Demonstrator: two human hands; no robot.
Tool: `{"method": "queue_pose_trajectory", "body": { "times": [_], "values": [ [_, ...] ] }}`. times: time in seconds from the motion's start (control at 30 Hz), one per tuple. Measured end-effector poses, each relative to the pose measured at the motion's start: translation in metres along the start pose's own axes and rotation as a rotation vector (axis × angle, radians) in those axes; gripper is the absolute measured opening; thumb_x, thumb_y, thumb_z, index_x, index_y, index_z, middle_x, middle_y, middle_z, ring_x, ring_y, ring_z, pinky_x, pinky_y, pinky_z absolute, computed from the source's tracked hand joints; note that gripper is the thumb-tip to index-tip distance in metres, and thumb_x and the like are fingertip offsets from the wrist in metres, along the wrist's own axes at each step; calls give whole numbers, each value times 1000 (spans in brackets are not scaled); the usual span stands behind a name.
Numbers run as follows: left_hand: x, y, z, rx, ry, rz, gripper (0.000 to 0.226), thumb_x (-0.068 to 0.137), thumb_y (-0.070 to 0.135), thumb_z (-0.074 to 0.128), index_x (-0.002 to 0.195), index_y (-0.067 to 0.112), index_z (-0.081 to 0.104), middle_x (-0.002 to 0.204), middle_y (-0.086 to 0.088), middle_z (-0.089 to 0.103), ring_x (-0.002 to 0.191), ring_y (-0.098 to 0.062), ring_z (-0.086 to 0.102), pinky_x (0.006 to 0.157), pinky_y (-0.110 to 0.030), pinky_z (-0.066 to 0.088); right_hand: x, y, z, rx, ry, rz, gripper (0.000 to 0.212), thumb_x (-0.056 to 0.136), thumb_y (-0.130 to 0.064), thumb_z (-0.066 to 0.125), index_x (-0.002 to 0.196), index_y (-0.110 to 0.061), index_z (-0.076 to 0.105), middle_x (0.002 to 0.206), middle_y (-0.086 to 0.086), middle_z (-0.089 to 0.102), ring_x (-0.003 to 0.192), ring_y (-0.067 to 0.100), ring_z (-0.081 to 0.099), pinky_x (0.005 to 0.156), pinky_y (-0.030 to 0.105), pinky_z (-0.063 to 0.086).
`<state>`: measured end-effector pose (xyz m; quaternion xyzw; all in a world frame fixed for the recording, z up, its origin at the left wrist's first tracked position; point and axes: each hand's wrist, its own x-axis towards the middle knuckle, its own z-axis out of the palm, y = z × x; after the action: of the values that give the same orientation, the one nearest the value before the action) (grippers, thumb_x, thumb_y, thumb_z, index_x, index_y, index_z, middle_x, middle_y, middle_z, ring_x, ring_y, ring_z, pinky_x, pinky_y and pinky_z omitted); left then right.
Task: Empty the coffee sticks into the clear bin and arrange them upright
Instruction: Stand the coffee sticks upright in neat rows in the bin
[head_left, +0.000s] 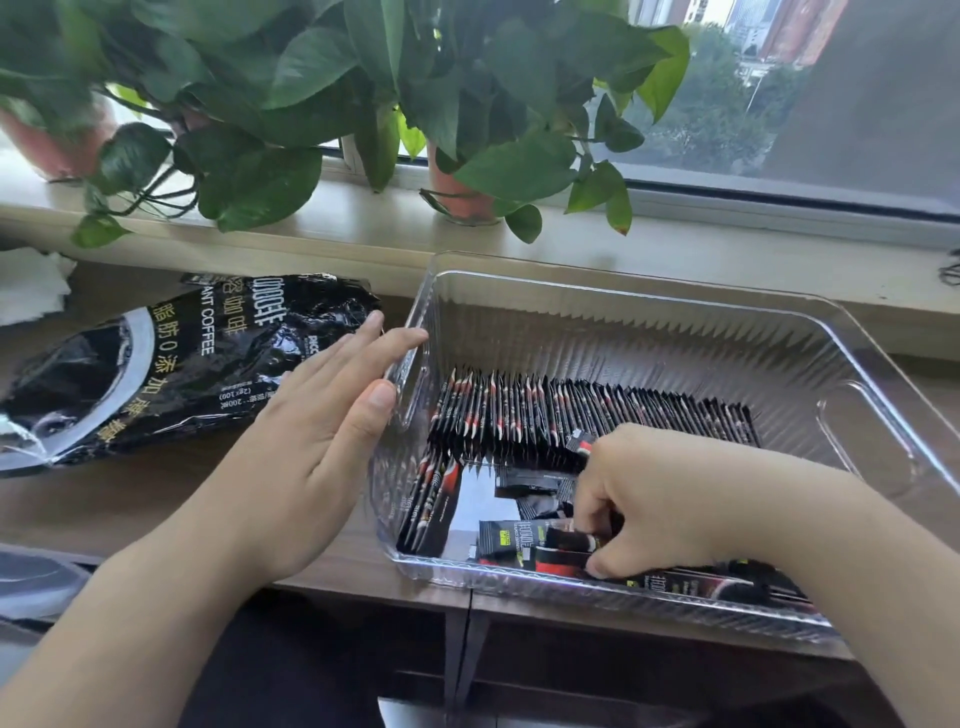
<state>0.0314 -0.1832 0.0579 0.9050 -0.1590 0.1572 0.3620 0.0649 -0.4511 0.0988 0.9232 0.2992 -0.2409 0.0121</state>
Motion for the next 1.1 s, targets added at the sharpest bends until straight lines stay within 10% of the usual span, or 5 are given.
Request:
{"method": "queue_pose_trajectory", "body": {
  "times": [0.23, 0.5, 0.87, 1.1],
  "values": [
    [-1, 0, 0, 16, 2, 8, 49, 102, 50, 22, 148, 42, 38, 147, 44, 23, 145, 10, 13, 115, -9, 9, -23, 10, 2, -143, 28, 64, 39, 81, -35, 69, 62, -10, 46, 58, 1, 43, 52, 16, 36, 51, 24, 36],
    [-1, 3, 0, 34, 7, 23, 49, 102, 49, 22, 148, 39, 39, 140, 56, 19, 144, 11, 14, 114, -8, 8, -38, 20, -16, 292, 413, 115, 24, 86, -40, 73, 63, -33, 68, 44, -4, 53, 39, 8, 36, 44, 23, 38],
    [-1, 2, -1, 29, -13, -49, 51, 100, 55, 20, 148, 45, 36, 155, 28, 26, 145, 11, 10, 120, -29, 13, 13, -15, -38, 364, 920, 116, 24, 81, -33, 75, 68, -12, 74, 59, 2, 67, 60, 20, 61, 61, 24, 48],
    [-1, 1, 0, 29, -17, -48, 50, 101, 53, 20, 148, 46, 34, 157, 23, 26, 145, 10, 10, 121, -32, 14, 47, -37, 1, 444, 707, 291, 35, 77, -23, 71, 61, 1, 52, 54, 13, 47, 49, 19, 37, 41, 22, 32]
  ]
}}
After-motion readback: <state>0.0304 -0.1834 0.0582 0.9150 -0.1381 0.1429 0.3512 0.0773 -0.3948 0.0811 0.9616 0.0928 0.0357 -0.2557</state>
